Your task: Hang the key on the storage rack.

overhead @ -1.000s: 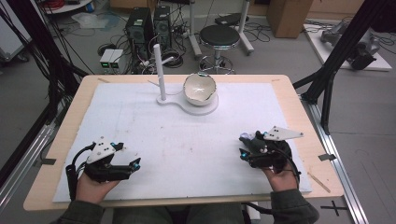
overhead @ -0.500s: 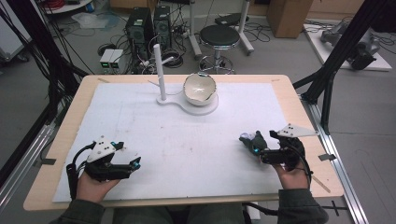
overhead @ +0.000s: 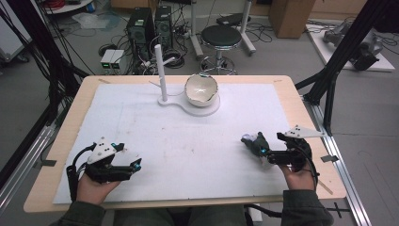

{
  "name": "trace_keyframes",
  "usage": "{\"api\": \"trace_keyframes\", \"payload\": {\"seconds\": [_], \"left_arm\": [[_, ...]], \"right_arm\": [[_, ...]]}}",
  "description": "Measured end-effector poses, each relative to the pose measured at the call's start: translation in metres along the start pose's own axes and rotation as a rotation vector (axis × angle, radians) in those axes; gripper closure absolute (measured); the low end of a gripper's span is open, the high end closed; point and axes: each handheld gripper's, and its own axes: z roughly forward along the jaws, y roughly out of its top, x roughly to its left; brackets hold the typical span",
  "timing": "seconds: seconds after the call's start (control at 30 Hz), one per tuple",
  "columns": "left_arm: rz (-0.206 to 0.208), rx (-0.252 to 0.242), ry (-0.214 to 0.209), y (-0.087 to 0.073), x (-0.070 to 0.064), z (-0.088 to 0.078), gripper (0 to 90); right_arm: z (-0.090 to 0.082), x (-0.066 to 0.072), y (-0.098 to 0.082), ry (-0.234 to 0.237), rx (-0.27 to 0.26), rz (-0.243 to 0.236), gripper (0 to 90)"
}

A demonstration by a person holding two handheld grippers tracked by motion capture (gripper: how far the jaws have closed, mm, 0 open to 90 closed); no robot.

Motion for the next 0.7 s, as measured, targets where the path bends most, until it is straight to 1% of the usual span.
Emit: {"api": "trace_keyframes", "payload": {"seconds": [0.07, 0.27, 0.3, 0.43, 0.47, 0.6, 0.7], "left_arm": [[0.001, 0.0, 0.001, 0.0, 0.0, 0.0, 18.4], [-0.002, -0.001, 0.001, 0.0, 0.0, 0.0, 18.4], [-0.002, -0.001, 0.0, 0.0, 0.0, 0.0, 18.4], [0.0, 0.001, 0.0, 0.0, 0.0, 0.0, 18.4], [0.0, 0.001, 0.0, 0.0, 0.0, 0.0, 18.4], [-0.002, 0.0, 0.004, -0.001, 0.0, 0.0, 18.4], [0.0, 0.002, 0.003, -0.001, 0.0, 0.0, 18.4]], "right_arm": [[0.001, -0.001, -0.002, -0.001, 0.01, 0.01, 13.5], [0.003, -0.003, -0.005, -0.008, 0.021, 0.009, 13.6], [0.004, -0.003, -0.006, -0.009, 0.027, 0.015, 13.6], [0.008, -0.004, -0.009, -0.009, 0.047, 0.009, 14.3], [0.01, -0.003, -0.01, -0.011, 0.059, 0.005, 14.9], [0.013, -0.003, -0.011, -0.009, 0.071, 0.009, 15.6], [0.017, -0.005, -0.014, -0.01, 0.091, 0.007, 16.3]]}}
